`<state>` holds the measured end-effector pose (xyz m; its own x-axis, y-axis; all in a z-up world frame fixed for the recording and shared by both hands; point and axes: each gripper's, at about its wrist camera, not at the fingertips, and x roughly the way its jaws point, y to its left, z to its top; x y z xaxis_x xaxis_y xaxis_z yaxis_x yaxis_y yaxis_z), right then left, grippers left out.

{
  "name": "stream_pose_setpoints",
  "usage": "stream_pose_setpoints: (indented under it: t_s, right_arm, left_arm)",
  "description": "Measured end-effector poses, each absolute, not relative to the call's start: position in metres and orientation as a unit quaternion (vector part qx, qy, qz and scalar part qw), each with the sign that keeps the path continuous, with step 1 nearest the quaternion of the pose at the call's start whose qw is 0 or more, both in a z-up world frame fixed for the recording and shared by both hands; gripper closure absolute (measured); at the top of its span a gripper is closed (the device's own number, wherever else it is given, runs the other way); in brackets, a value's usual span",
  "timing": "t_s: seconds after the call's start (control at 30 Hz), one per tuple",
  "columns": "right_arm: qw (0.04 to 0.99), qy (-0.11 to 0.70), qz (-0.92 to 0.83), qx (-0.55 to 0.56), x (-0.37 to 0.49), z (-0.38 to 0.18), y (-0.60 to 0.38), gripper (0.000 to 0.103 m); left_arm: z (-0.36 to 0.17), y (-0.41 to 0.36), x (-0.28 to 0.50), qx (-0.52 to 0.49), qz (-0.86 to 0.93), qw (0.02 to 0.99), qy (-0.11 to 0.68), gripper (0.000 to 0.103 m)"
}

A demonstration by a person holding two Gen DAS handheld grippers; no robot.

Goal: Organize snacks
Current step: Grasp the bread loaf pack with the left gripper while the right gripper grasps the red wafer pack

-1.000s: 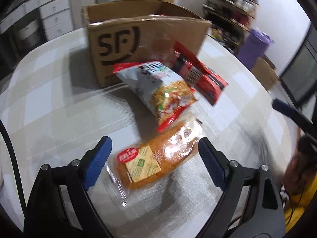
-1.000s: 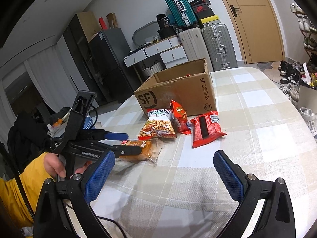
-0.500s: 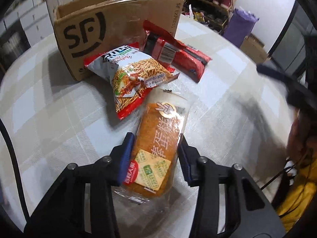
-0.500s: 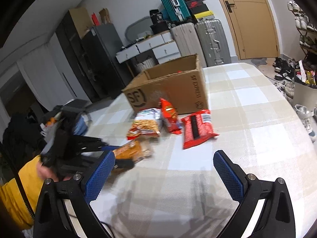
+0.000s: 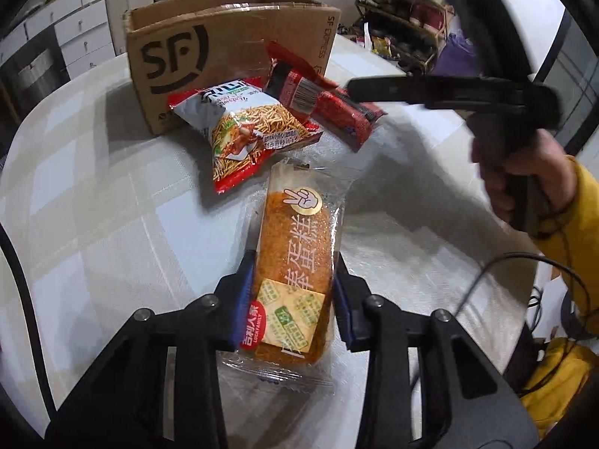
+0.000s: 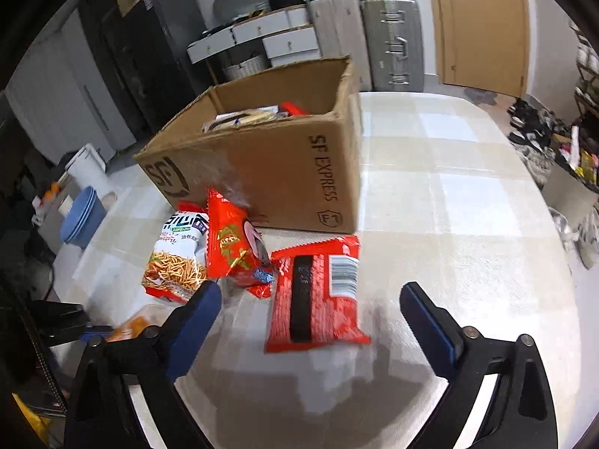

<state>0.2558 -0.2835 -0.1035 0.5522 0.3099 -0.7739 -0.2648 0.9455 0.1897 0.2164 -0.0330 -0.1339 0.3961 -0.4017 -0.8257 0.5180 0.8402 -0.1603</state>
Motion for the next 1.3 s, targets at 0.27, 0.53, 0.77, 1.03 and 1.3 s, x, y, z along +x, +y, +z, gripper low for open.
stream_pose_setpoints:
  t_s: [0.27, 0.53, 0.77, 1.03, 1.3]
  right_arm:
    - [0.872, 0.466, 0.146, -0.036, 0.266, -0.128, -0.267, 0.042]
    - [0.87, 0.461, 0.152, -0.081, 0.255, -0.131, -0.258, 0.057]
    - [0.879, 0.447, 0.161, -0.038, 0.224, -0.116, -0.273, 0.057]
    - [0.896, 0.395, 0.197, 0.042, 0.169, -0.066, -0.292, 0.057]
    - [0.894, 0.34, 0.271, 0.11, 0.115, -0.011, -0.285, 0.057]
  left_arm:
    - [-0.123, -0.019, 0.184, 0.013, -0.269, 0.849, 0.455, 0.069]
    - [-0.122, -0.021, 0.166, 0.008, -0.259, 0.855, 0.449, 0.069]
    - [-0.115, -0.024, 0.161, 0.013, -0.245, 0.865, 0.437, 0.069]
    - [-0.095, -0.03, 0.133, 0.015, -0.24, 0.875, 0.42, 0.069]
    - [-0.067, -0.034, 0.117, 0.003, -0.222, 0.885, 0.409, 0.069]
